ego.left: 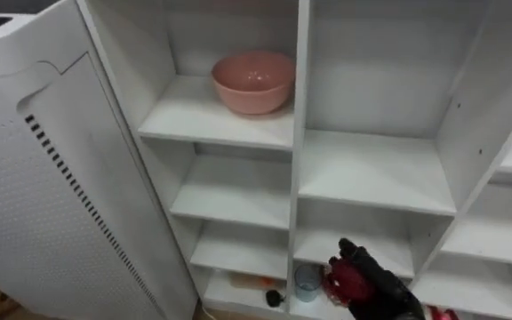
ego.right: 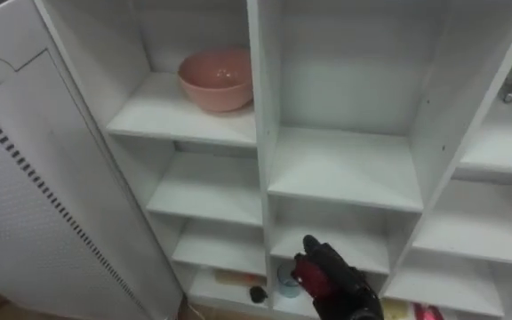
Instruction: Arrange fruit in the closet
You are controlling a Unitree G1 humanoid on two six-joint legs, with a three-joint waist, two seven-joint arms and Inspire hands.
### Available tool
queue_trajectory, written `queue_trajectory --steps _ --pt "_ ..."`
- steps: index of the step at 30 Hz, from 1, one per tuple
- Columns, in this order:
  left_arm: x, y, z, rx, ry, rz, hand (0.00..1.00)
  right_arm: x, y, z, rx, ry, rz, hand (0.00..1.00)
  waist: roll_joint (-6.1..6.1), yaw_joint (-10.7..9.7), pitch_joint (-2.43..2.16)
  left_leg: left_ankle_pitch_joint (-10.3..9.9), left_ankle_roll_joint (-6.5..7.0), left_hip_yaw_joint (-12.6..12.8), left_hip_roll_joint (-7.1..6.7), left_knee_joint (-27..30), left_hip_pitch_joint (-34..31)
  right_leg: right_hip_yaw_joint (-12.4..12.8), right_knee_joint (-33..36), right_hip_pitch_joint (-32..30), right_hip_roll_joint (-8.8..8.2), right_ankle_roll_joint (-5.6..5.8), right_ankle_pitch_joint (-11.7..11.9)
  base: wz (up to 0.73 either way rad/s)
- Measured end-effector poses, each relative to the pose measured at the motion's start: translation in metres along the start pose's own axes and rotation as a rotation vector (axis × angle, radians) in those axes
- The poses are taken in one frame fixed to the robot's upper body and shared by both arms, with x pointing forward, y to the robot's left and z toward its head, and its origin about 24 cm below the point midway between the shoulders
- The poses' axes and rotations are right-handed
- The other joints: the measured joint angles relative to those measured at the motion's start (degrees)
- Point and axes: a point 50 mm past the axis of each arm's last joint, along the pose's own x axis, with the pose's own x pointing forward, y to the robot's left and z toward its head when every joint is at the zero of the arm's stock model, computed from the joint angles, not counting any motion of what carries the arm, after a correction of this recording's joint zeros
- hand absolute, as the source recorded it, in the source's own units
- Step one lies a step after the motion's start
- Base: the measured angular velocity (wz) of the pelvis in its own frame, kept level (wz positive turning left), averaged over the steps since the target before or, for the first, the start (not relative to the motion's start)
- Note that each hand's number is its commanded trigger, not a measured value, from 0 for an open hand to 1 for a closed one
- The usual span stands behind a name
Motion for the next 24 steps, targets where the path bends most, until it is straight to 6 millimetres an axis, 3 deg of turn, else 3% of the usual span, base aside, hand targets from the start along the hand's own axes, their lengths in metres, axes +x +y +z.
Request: queue_trajectory --steps 3,11,16,22,23,24 --pt "-0.001 -0.004 0.009 -0.009 -0.027 -0.016 0.0 0.002 0.003 0.01 0.063 -0.026 0.003 1.0 0.28 1.01 0.11 0.55 0.54 1.21 -0.78 0.57 -3.49 1.16 2.92 -4.92 -1.33 0.04 -0.65 -0.05" --pt "-0.002 -0.004 0.018 -0.113 -0.052 -0.033 0.0 0.005 0.01 0.042 0.129 -0.108 -0.005 1.0 1.38 1.74 0.36 0.95 1.11 3.21 -0.93 3.24 -10.6 2.43 7.4 -13.45 -2.77 0.03 -1.01 0.0" --pt "-0.003 -0.001 0.029 -0.146 -0.103 -0.026 0.0 0.011 0.033 0.062 0.173 -0.154 0.001 1.0 1.38 1.78 0.31 0.91 1.12 4.35 -1.27 5.36 -16.17 3.69 11.03 -20.09 -3.15 -0.27 -1.21 -0.03" --pt "-0.004 -0.001 0.03 -0.149 -0.116 -0.021 0.0 0.012 0.056 0.088 0.231 -0.238 0.059 1.0 1.4 1.68 0.27 0.05 1.23 4.18 -0.8 9.17 -18.67 3.59 12.97 -21.75 -3.2 -0.67 -2.33 0.02" --pt "-0.004 -0.001 0.03 -0.151 -0.12 -0.022 0.0 0.011 0.059 0.09 0.238 -0.245 0.077 0.55 1.39 1.64 0.26 -0.03 1.26 4.19 -0.81 9.32 -18.86 3.61 13.17 -22.02 -3.23 -0.67 -2.33 0.0" --pt "-0.004 0.0 0.032 -0.154 -0.129 -0.022 0.0 0.01 0.065 0.096 0.25 -0.26 0.107 0.0 1.42 1.47 0.21 -0.11 1.3 4.2 -0.79 9.51 -19.22 3.66 13.81 -22.52 -3.46 -0.68 -2.34 0.04"
